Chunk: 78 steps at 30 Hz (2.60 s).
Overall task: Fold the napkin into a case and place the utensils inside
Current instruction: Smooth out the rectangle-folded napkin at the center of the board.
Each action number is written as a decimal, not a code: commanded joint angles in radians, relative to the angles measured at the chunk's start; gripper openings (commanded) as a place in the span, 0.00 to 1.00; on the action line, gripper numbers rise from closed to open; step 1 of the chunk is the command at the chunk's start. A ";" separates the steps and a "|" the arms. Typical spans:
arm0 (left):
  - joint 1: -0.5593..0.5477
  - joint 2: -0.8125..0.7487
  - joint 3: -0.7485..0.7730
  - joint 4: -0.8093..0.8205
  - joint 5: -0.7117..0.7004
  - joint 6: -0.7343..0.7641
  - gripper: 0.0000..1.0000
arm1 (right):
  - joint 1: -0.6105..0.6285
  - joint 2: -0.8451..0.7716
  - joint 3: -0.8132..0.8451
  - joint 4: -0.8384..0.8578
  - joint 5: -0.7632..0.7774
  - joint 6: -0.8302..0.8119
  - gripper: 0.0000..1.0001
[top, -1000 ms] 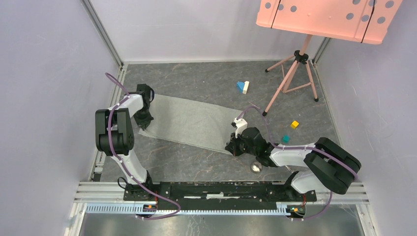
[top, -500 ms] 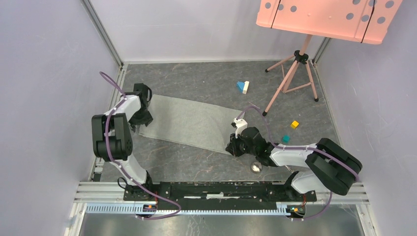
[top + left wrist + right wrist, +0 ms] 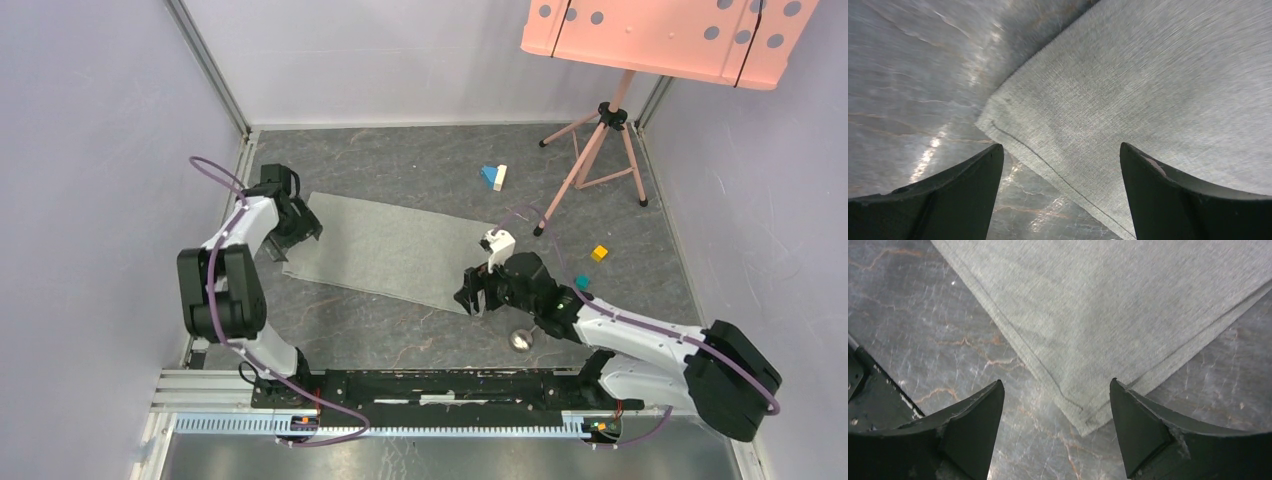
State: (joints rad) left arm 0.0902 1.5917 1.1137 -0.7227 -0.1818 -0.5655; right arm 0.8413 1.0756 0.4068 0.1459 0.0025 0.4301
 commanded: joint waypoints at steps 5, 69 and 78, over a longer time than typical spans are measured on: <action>0.025 0.095 0.003 0.039 0.045 -0.011 0.92 | -0.006 0.195 0.174 0.001 -0.030 -0.014 0.70; 0.068 0.530 0.330 0.705 0.691 -0.286 1.00 | -0.424 0.737 0.451 0.267 -0.143 0.055 0.64; 0.136 0.626 0.330 0.693 0.661 -0.212 1.00 | -0.433 0.780 0.484 0.179 -0.080 0.061 0.63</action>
State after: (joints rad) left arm 0.1844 2.1452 1.4132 -0.0147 0.5140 -0.8234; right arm 0.4145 1.8309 0.8570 0.3794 -0.1226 0.4873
